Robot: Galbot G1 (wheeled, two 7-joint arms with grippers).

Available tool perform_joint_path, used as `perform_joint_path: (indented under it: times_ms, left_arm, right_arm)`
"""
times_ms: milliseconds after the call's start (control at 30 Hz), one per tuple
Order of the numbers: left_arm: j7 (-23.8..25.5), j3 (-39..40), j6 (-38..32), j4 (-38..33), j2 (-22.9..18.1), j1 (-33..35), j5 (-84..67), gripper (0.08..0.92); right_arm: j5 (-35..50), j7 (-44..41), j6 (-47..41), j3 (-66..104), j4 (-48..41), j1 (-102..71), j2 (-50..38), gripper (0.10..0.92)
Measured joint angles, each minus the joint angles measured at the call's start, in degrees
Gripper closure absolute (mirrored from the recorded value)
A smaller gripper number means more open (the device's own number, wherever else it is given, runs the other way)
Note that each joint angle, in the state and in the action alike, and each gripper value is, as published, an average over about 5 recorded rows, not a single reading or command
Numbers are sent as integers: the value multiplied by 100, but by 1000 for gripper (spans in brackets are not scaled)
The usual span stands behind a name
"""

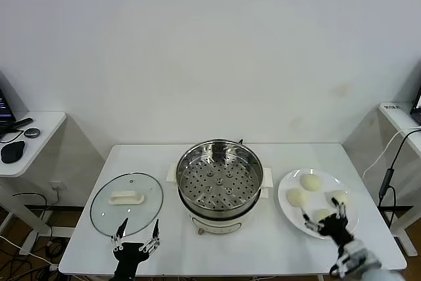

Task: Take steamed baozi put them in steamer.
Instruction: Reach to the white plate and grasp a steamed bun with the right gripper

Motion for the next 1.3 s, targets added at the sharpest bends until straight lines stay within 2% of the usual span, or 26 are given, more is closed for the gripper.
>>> perform_joint_path:
  times_ms: [100,333,567,867,1300]
  left_arm:
    - [15,-39,-24,2,-8,-41,20,177]
    - [66,-173,-106,33,19,-111,102,177]
    - [92,-295,-166,58,27,-132,168,177]
    - [100,-408,-205,103,-11,-163,237,177]
    - [93,-538,-270,127,-65,-116,394,177]
  right_arm:
    - [-218,-325,-41,-70,-168,300,-399,203]
    - [-910,-1674,-56,-744,-815,1622,-1545,203]
    - [-1443,-2947,221,-2100,-1793,3397,-2014,203]
    - [-1945,-4019,694,-3824,-3277,5431,-1858,203]
    - [-2267,-4504,871,-5292,-4754,6924,-1025,203]
